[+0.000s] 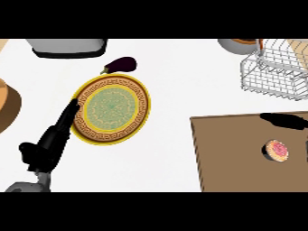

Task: Pick the cupcake from the tray and place it in the tiered basket

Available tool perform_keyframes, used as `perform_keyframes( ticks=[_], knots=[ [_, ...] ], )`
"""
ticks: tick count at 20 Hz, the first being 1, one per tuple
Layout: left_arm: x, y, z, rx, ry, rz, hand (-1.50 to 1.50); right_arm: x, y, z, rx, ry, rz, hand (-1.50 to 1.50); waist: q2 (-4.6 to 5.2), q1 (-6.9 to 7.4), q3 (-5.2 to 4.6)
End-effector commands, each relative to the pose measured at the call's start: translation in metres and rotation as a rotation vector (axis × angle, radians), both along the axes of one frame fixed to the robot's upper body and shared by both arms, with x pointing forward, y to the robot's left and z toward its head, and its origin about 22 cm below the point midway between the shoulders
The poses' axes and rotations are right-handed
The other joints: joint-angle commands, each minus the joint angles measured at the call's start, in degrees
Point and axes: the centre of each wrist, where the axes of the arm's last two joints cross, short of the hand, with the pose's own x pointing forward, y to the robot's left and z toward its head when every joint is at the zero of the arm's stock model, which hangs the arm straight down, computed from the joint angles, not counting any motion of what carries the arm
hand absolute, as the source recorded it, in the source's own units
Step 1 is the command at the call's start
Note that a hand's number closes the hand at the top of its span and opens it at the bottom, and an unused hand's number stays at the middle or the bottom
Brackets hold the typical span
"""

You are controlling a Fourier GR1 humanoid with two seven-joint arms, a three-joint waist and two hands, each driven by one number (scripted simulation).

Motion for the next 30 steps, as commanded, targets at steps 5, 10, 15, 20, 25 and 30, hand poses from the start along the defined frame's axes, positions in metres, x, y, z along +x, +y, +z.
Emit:
perform_keyframes(
  ticks=[5,10,15,20,25,30],
  knots=[
    [0.003,-0.012,0.002,-0.036,0.016,-0.069,0.00,0.006,0.010,0.035,-0.166,0.591,0.037,-1.50,-0.13,0.66,-0.26],
    [0.006,-0.023,-0.001,-0.045,0.009,-0.077,0.00,0.016,0.068,0.098,-0.172,0.705,0.064,-1.50,-0.17,0.18,0.20],
    [0.016,-0.029,0.002,-0.041,0.004,-0.053,0.00,0.016,0.081,0.119,-0.153,0.727,0.035,-1.50,0.12,-0.24,0.37],
    [0.004,-0.030,-0.010,-0.052,0.009,-0.070,0.00,0.016,0.063,0.109,-0.201,0.724,-0.080,-1.50,0.18,-0.69,0.33],
    [0.002,-0.016,0.000,-0.054,-0.010,-0.062,0.00,0.015,0.046,0.081,-0.178,0.866,-0.121,-1.50,0.17,-0.02,0.39],
    [0.002,-0.022,0.001,-0.058,-0.003,-0.074,0.00,0.007,0.058,0.065,-0.106,0.842,-0.107,-1.50,0.18,0.00,0.50]
  ],
)
